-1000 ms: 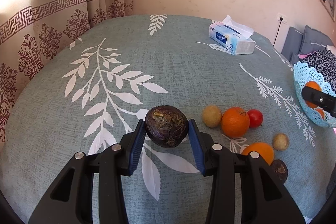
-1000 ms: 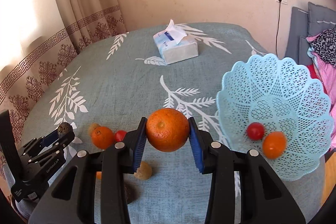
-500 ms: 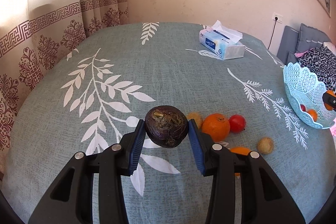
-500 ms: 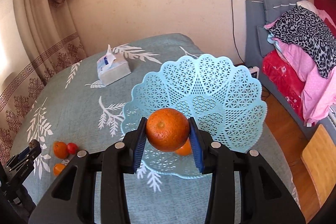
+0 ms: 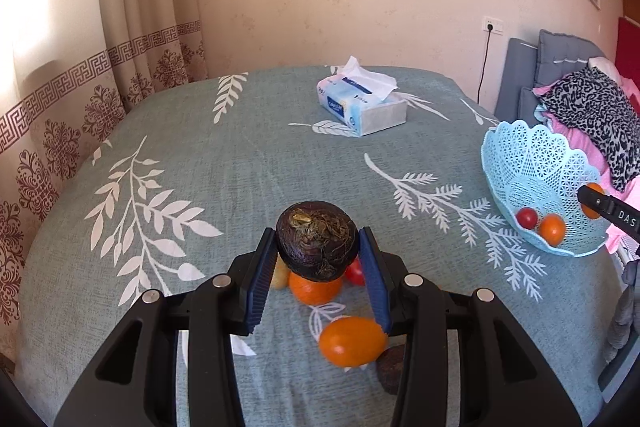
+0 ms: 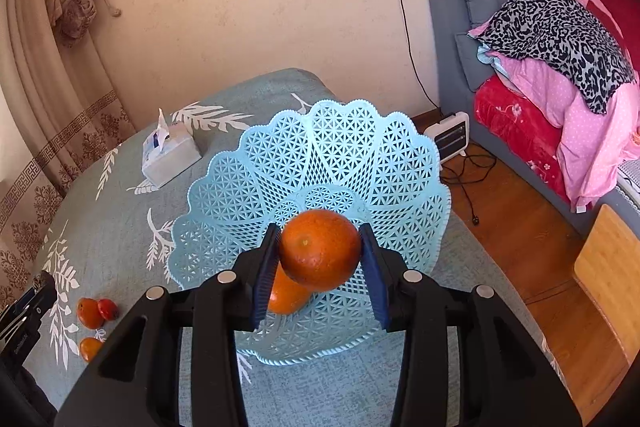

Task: Organize fruits
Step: 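Lower the orange into the basket with the right tool while the left tool drops the dark fruit there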

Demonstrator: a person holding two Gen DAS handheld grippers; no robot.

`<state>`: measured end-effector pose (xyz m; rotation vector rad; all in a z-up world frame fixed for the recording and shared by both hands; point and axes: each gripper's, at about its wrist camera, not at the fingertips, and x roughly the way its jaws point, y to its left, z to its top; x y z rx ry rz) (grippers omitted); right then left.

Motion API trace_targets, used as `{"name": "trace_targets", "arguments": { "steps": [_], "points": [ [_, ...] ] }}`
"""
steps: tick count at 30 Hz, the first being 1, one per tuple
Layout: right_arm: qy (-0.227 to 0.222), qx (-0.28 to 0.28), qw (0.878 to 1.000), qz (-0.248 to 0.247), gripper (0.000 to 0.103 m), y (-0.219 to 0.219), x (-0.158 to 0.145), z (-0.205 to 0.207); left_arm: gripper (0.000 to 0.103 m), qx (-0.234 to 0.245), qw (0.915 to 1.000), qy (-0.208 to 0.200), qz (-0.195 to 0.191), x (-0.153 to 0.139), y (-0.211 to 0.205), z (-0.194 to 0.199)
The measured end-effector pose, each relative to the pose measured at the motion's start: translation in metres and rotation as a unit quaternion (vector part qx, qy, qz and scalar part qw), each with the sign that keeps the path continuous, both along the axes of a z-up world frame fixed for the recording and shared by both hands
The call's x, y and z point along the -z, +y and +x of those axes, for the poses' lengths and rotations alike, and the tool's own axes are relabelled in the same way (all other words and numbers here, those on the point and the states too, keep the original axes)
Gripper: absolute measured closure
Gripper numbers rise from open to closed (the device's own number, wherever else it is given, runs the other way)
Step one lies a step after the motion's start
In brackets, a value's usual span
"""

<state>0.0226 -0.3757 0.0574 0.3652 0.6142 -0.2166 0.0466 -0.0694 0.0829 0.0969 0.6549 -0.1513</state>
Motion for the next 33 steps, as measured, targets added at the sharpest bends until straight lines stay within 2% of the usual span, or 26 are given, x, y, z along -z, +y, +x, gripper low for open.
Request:
{"name": "trace_targets", "arguments": {
  "steps": [15,25,33],
  "points": [
    [-0.066,0.061,0.996,-0.022,0.060,-0.013,-0.009,-0.026,0.061,0.095,0.9953,-0.007,0.017,-0.012,-0.104,0.014],
    [-0.074,0.097,0.992,-0.001,0.060,-0.031,-0.002,-0.034,0.061,0.136,0.9905,0.005,0.017,-0.005,-0.157,0.031],
    [-0.078,0.104,0.991,-0.007,0.060,-0.033,-0.002,-0.034,0.060,0.159,0.9868,0.020,0.025,0.008,-0.182,0.042]
  ]
}}
